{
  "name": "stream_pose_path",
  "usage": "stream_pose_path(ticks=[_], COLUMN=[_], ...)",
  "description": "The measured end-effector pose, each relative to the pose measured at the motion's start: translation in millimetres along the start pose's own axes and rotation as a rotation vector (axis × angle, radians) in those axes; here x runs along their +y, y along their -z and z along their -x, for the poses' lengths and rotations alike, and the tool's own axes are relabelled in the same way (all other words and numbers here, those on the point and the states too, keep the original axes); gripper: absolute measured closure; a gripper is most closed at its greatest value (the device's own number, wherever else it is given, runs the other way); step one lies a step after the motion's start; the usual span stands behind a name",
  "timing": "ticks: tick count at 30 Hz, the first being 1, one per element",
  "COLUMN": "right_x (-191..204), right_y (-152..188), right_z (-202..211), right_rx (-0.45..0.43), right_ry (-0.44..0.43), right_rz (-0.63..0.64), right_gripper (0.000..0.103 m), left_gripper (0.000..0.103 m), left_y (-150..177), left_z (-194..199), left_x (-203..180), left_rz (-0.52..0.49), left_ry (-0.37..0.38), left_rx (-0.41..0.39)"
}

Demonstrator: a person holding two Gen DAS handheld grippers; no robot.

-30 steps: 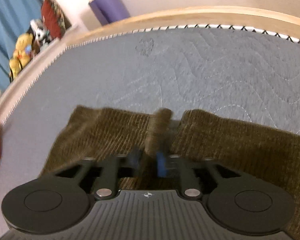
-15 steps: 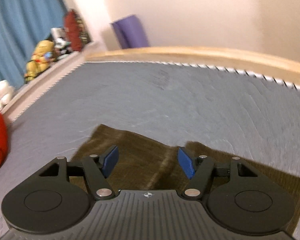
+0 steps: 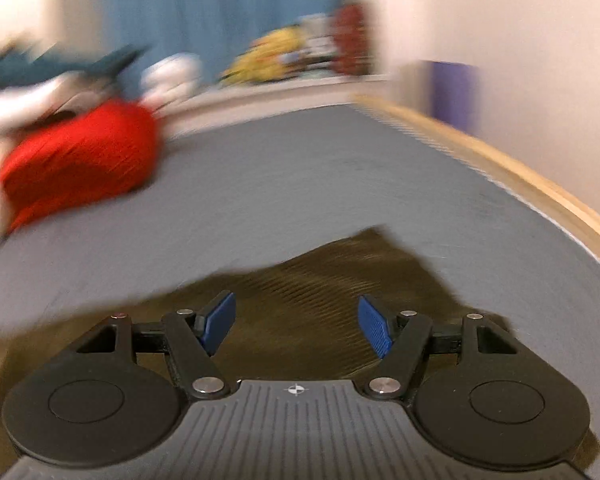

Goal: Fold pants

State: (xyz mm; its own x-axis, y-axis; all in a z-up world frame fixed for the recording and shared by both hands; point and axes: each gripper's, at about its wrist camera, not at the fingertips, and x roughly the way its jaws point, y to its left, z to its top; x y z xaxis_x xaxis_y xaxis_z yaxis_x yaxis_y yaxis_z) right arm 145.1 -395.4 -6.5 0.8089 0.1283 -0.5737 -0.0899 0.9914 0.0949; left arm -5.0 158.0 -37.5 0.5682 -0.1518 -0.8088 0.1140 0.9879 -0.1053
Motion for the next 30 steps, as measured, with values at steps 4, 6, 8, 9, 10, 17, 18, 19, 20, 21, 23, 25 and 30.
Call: stream_pose_path(ticks=[4, 6, 8, 9, 10, 17, 18, 19, 20, 21, 23, 25, 30], right_x=[75, 104, 128, 137, 146, 173, 175, 174, 174, 174, 175, 174, 168], right_y=[47, 75, 102, 114, 125, 169, 172, 178, 180, 179, 173, 171, 181], right_z=[23, 37, 50, 54, 58, 55, 55, 55, 55, 55, 52, 50, 48], right_rx=[0.104, 0.140, 0.171, 0.189, 0.205, 0.328, 0.340, 0.350, 0.351, 0.347, 0.348, 0.351, 0.370], right_ry=[-0.232, -0.359, -0.477, -0.523, -0.556, -0.663, -0.662, -0.654, -0.647, -0.646, -0.633, -0.627, -0.676], right_rz=[0.325, 0.462, 0.573, 0.627, 0.674, 0.920, 0.944, 0.967, 0.979, 0.975, 0.962, 0.956, 0.954], right_gripper=[0.044, 0.045, 0.045, 0.045, 0.045, 0.033, 0.031, 0.030, 0.029, 0.027, 0.028, 0.042, 0.083], left_gripper=[0.062, 0.062, 0.062, 0.062, 0.062, 0.024, 0.024, 0.023, 0.023, 0.026, 0.041, 0.052, 0.086], left_y=[30, 46, 62, 68, 75, 116, 120, 122, 122, 119, 114, 108, 101], left_z=[-10, -15, -17, -16, -16, -19, -27, -30, -31, -31, -32, -31, -19], left_x=[-26, -37, -47, -54, -62, -113, -115, -116, -116, -114, -110, -102, -98], left_rz=[-0.155, -0.221, -0.276, -0.301, -0.330, -0.555, -0.581, -0.592, -0.587, -0.575, -0.546, -0.517, -0.535], left_ry=[0.071, 0.108, 0.138, 0.160, 0.186, 0.234, 0.210, 0.202, 0.204, 0.205, 0.190, 0.197, 0.226], left_rx=[0.030, 0.047, 0.061, 0.068, 0.075, 0.112, 0.124, 0.126, 0.123, 0.128, 0.137, 0.151, 0.158])
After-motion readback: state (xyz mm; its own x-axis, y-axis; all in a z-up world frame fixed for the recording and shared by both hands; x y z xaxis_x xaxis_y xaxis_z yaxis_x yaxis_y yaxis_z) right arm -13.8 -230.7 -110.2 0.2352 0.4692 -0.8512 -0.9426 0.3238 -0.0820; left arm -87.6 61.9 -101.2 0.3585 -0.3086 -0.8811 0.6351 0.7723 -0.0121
